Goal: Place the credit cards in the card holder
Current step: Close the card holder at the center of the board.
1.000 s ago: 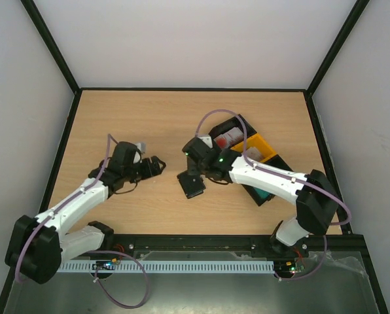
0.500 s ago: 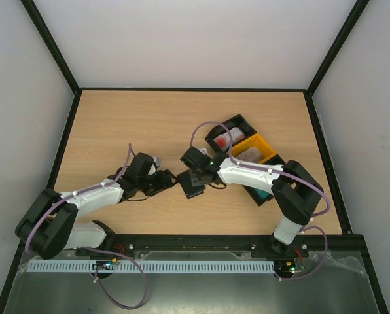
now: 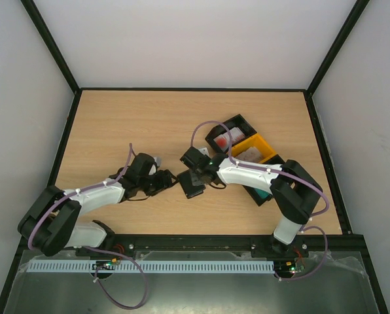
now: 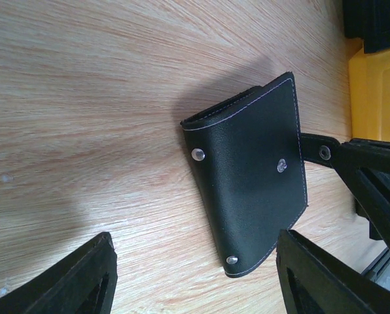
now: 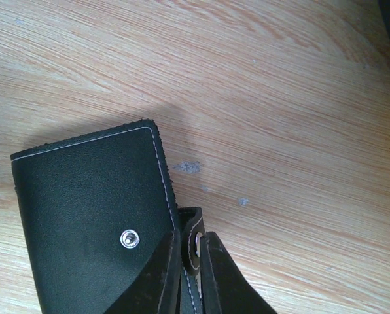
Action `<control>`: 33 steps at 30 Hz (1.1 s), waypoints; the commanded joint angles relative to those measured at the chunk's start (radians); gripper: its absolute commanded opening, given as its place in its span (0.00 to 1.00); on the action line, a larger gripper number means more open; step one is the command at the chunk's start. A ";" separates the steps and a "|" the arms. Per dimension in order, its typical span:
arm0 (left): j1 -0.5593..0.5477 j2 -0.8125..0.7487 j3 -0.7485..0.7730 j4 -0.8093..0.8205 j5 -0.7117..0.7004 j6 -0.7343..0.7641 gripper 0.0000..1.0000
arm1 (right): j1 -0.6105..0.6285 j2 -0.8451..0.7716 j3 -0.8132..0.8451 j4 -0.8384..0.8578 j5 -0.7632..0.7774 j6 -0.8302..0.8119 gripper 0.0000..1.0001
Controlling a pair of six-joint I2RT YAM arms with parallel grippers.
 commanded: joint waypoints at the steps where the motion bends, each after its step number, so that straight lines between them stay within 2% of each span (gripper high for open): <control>1: -0.004 0.008 -0.011 0.007 -0.007 0.007 0.68 | -0.003 0.022 -0.001 -0.013 0.056 0.013 0.10; 6: -0.006 0.009 -0.008 0.000 -0.016 0.012 0.68 | -0.003 0.028 0.000 -0.013 0.063 0.012 0.10; 10: -0.006 0.010 -0.006 -0.003 -0.021 0.015 0.68 | -0.005 0.028 -0.001 -0.007 0.055 0.011 0.02; 13: -0.008 0.017 -0.006 -0.001 -0.021 0.013 0.68 | -0.009 0.017 -0.007 0.006 0.038 0.009 0.02; 17: -0.018 0.046 0.006 0.004 -0.021 0.017 0.68 | -0.042 -0.026 -0.048 0.069 -0.051 -0.020 0.02; 22: -0.028 0.104 0.028 0.013 -0.042 0.013 0.66 | -0.108 -0.076 -0.116 0.191 -0.247 -0.097 0.02; 33: -0.045 0.181 0.052 0.041 -0.052 0.007 0.53 | -0.130 -0.056 -0.114 0.251 -0.403 -0.167 0.02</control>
